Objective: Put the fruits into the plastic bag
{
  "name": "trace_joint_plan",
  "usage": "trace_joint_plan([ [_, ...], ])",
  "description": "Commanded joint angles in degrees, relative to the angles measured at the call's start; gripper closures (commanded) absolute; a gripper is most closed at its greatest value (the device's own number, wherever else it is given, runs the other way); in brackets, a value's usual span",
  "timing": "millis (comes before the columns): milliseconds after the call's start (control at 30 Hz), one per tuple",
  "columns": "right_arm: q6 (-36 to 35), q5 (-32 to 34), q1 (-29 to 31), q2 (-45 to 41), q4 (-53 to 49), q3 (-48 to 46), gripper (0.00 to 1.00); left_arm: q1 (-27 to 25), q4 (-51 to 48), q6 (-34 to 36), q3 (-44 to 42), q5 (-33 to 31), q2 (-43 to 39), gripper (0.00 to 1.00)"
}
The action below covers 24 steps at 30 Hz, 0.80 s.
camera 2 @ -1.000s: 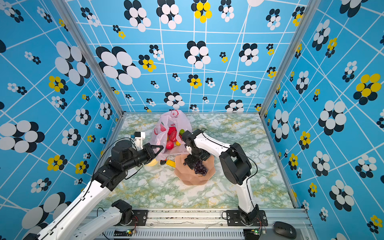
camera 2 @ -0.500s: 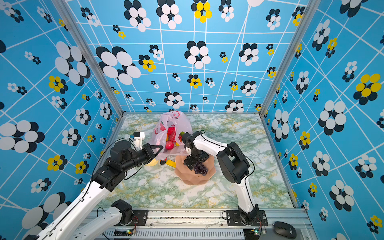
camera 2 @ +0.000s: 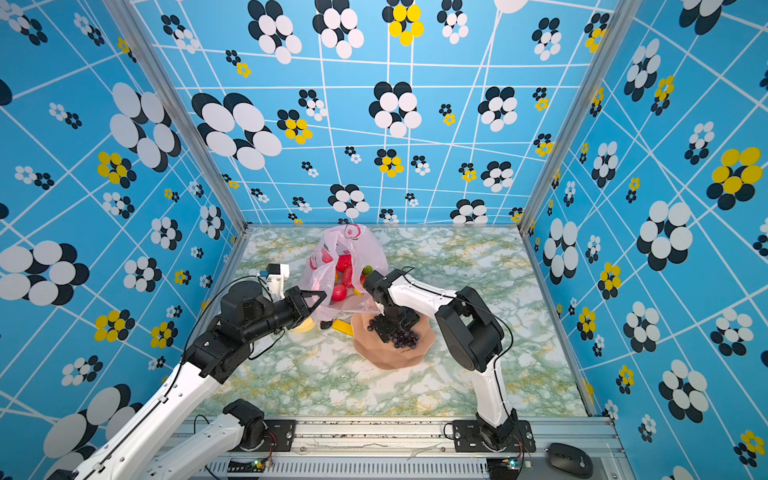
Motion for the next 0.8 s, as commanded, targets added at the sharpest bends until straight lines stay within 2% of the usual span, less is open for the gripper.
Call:
trace_joint_plan([
  [0, 1.57, 0.36, -0.34, 0.54, 1.75, -1.79, 0.18, -0.01, 0.80, -0.21, -0.17, -0.02, -0.08, 1.00],
  [300, 2.78, -2.24, -0.38, 0.53, 2.76, -1.83, 0.34, 0.01, 0.41, -0.13, -0.43, -0.37, -0.79, 1.00],
  [533, 4.30, -1.60, -0.38, -1.83, 5.73, -3.14, 0.55, 0.05, 0.45, -0.22, -0.50, -0.24, -0.77, 1.00],
  [767, 5.76, -0.78, -0.38, -6.42, 10.71, -5.89, 0.70, 0.05, 0.19, -0.30, -0.62, -0.40, -1.29, 1.00],
])
